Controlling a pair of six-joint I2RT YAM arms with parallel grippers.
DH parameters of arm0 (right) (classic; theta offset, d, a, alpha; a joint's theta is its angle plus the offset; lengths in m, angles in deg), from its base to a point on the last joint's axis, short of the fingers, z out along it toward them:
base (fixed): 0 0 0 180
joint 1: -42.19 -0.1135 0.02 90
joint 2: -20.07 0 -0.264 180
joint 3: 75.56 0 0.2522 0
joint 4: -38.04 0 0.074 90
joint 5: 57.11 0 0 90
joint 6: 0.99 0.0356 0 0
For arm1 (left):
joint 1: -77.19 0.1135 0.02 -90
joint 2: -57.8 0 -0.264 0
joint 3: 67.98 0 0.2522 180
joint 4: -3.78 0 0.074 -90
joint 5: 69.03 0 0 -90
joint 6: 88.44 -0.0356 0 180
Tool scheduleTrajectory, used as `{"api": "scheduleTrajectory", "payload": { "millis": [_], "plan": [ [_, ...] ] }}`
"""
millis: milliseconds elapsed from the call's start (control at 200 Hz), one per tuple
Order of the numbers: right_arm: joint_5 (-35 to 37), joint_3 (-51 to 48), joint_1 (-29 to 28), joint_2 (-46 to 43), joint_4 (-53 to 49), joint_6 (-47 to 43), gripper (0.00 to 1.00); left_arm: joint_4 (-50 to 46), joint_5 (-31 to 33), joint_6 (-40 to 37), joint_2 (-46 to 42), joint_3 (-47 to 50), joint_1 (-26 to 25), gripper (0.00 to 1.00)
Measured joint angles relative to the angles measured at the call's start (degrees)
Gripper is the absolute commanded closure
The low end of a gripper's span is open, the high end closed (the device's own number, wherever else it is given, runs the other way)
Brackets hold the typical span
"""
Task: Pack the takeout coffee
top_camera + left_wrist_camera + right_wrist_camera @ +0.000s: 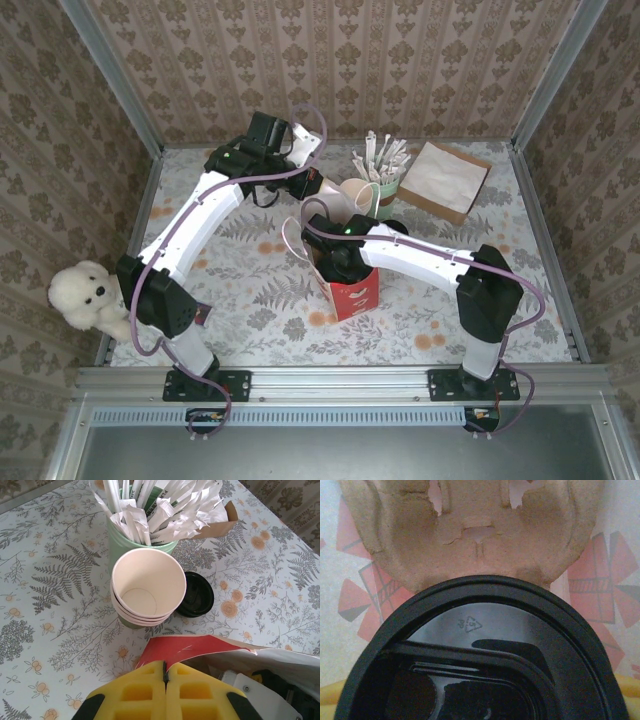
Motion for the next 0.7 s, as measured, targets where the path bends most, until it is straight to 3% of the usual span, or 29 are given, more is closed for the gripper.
{"api": "scheduleTrajectory", "payload": {
  "millis": [160,700],
  "plan": [
    [0.11,-0.2,-0.07,-0.02,0.7,-0.11,0.13,0.0,-0.02,0.44,0.0,0.0,0.0,1.0],
    [1.6,-1.29,-0.52,-1.75,1.55,-0.66,0.12,0.07,0.96,0.48,0.0,0.0,0.07,1.0]
  ]
}}
